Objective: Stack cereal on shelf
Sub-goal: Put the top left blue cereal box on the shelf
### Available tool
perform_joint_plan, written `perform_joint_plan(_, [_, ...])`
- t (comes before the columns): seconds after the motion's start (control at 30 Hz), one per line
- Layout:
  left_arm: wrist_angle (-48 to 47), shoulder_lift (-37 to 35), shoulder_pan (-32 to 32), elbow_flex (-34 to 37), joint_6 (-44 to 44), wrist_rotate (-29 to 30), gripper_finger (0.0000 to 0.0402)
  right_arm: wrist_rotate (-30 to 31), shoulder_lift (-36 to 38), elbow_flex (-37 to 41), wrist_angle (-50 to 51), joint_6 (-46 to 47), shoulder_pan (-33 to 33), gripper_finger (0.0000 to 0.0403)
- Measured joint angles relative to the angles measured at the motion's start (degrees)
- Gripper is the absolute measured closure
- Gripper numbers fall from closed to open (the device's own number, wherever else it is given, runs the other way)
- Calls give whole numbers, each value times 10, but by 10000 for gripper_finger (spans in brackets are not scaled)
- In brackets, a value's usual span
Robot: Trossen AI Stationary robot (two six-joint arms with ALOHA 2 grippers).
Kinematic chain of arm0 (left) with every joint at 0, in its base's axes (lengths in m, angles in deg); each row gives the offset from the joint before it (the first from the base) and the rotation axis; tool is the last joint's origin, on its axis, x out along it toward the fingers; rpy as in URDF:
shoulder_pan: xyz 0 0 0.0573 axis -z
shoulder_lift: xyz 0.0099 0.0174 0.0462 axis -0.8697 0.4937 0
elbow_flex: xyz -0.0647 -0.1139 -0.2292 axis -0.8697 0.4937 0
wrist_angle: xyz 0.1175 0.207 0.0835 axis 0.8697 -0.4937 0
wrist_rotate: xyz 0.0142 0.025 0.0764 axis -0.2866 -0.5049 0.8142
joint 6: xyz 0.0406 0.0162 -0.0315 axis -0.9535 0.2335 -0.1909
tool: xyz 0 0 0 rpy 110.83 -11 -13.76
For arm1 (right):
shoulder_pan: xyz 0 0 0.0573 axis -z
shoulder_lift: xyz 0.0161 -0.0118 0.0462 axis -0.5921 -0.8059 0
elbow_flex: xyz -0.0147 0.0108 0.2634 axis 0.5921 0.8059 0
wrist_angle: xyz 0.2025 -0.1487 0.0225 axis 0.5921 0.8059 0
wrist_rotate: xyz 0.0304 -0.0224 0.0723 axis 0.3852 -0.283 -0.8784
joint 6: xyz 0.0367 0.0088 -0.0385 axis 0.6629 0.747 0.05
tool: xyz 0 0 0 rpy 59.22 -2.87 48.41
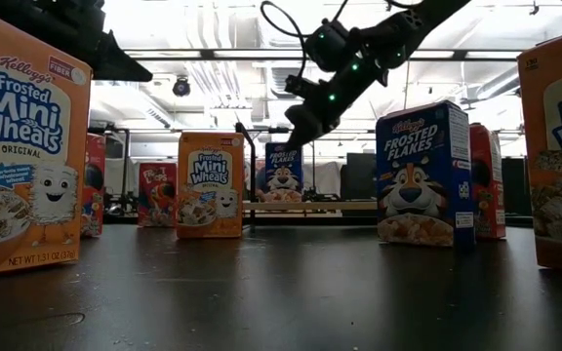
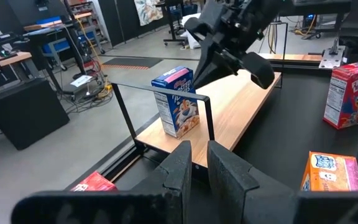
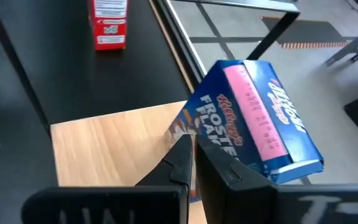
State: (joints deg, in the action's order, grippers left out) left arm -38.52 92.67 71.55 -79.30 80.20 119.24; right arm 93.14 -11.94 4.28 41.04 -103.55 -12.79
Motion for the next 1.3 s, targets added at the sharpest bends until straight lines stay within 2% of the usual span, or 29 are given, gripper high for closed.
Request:
perform_joint_plan(0.4, [0,0,0,0,0,0,366,-1,0,3,-1,-10,17,392])
perform_joint_plan(0.57, [0,0,0,0,-1,0,366,-19,0,20,-3,5,9,392])
perform_joint_plan(0.93, [0,0,0,0,-8,0,366,-21,-1,77,-120,44,-6,392])
perform_joint_plan(1.3, [7,-1,0,0,-19,0,366,-21,-6,97,-140,45,-6,392])
